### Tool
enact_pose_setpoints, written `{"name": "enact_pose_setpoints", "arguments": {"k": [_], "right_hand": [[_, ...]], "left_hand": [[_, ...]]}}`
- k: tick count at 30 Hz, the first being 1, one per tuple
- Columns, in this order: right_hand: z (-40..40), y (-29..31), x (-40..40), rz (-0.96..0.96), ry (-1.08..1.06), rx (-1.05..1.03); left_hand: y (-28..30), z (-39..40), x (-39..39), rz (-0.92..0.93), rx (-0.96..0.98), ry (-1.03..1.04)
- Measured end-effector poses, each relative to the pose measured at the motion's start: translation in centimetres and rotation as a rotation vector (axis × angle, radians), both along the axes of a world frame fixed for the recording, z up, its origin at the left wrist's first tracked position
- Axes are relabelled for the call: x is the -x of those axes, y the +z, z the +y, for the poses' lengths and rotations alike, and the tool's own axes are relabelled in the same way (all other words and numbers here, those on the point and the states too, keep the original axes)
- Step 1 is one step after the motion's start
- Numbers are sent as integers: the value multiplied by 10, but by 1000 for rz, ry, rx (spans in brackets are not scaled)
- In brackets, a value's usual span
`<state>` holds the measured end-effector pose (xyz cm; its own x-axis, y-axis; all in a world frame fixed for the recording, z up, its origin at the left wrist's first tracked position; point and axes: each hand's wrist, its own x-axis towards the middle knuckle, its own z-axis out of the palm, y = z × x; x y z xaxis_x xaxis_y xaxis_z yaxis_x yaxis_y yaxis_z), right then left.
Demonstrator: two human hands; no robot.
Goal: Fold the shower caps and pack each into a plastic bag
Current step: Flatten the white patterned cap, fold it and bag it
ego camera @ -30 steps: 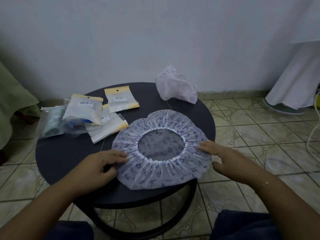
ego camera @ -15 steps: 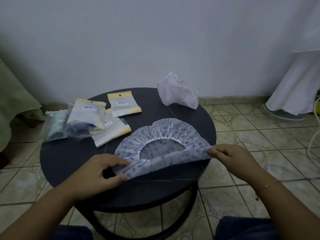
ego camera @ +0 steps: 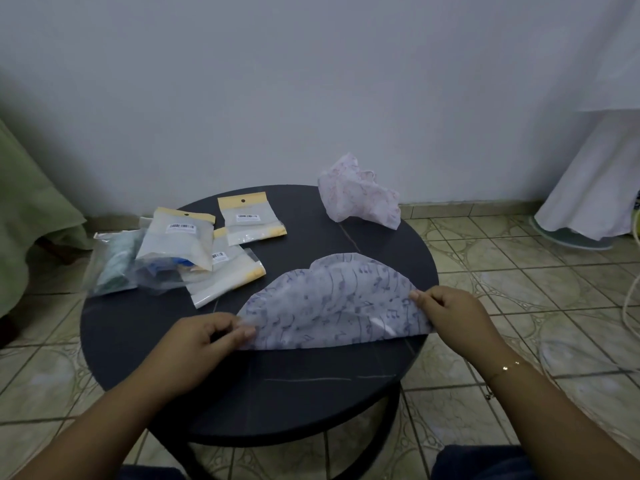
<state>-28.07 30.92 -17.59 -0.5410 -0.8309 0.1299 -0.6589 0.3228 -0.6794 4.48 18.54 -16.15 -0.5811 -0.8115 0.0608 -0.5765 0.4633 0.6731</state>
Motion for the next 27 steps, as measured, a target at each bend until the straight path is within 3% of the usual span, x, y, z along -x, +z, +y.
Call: {"name": "enact_pose_setpoints", "arguments": {"k": [10, 15, 20, 27], "right_hand": [[-12, -8, -12, 260, -11, -111], [-20, -10, -14, 406, -38, -151], [-27, -13, -16, 295, -4, 23], [-35, -12, -16, 431, -83, -202]], "left_hand": [[-7, -3, 11, 62, -36, 293], [-6, -5, 16, 26, -48, 337], [-7, -6, 16, 45, 8, 366], [-13, -15, 15, -147, 62, 378]]}}
